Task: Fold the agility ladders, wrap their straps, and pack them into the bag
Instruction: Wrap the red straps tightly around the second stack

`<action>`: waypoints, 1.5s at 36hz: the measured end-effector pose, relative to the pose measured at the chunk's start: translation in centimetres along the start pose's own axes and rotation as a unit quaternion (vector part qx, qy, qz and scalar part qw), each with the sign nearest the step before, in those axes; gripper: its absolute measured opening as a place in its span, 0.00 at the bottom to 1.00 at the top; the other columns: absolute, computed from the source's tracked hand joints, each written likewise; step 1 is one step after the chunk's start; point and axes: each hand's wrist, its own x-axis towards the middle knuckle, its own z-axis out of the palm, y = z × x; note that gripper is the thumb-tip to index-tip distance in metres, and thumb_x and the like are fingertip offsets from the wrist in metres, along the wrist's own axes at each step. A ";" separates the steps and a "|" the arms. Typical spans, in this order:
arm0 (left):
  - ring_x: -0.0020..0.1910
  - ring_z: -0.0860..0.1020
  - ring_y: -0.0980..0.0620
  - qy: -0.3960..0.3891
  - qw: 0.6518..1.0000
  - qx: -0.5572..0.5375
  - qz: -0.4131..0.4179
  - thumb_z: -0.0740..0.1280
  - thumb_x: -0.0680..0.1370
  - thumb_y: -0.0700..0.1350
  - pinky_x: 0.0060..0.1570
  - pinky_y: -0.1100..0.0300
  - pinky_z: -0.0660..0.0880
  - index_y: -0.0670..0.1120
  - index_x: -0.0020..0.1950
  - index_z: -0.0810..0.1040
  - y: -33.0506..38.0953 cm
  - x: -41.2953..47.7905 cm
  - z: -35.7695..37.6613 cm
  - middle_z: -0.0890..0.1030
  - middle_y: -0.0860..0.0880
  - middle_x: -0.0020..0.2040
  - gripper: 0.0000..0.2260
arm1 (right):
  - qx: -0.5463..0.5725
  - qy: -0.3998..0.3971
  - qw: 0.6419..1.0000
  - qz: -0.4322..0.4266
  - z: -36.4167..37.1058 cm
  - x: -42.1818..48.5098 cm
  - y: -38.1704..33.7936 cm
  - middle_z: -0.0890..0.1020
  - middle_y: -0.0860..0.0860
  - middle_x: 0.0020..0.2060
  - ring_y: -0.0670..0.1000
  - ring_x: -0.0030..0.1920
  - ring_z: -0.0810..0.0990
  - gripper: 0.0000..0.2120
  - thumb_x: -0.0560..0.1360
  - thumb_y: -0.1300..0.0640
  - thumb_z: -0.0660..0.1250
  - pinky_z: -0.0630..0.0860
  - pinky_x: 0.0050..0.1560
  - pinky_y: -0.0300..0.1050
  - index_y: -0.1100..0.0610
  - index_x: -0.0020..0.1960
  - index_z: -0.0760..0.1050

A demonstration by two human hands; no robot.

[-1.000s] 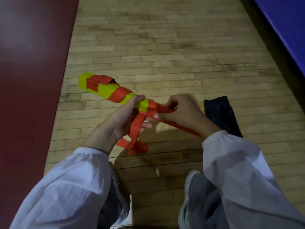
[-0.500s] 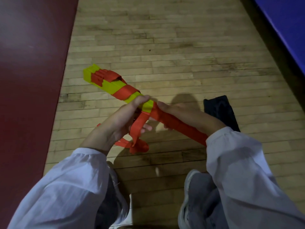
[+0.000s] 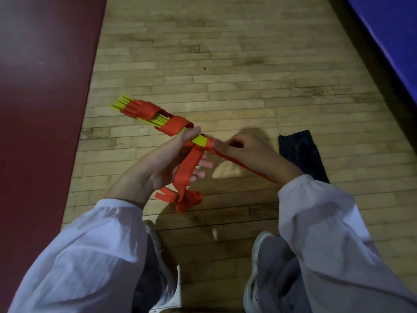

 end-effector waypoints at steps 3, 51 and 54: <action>0.30 0.79 0.52 0.019 1.000 -0.005 0.015 0.59 0.77 0.63 0.27 0.64 0.75 0.39 0.54 0.78 -0.1 0.2 0.0 0.83 0.39 0.53 0.26 | -0.011 0.007 1.000 -0.001 0.1 -0.1 0.0 0.81 0.48 0.46 0.47 0.47 0.80 0.28 0.70 0.31 0.63 0.76 0.50 0.46 0.54 0.54 0.77; 0.31 0.83 0.43 -0.044 0.995 -0.061 0.063 0.58 0.81 0.49 0.27 0.58 0.79 0.41 0.52 0.79 0.2 -0.8 0.3 0.84 0.42 0.44 0.14 | -0.039 0.012 0.998 -0.043 -0.1 -0.2 0.2 0.79 0.46 0.32 0.45 0.35 0.77 0.20 0.69 0.36 0.71 0.71 0.38 0.43 0.53 0.38 0.75; 0.32 0.82 0.45 -0.038 0.997 -0.046 0.049 0.60 0.80 0.49 0.29 0.60 0.80 0.41 0.51 0.80 0.1 -0.6 0.1 0.84 0.40 0.47 0.13 | -0.068 0.035 0.996 -0.048 0.1 -0.3 0.0 0.79 0.44 0.34 0.39 0.34 0.77 0.15 0.69 0.36 0.71 0.68 0.33 0.34 0.47 0.39 0.74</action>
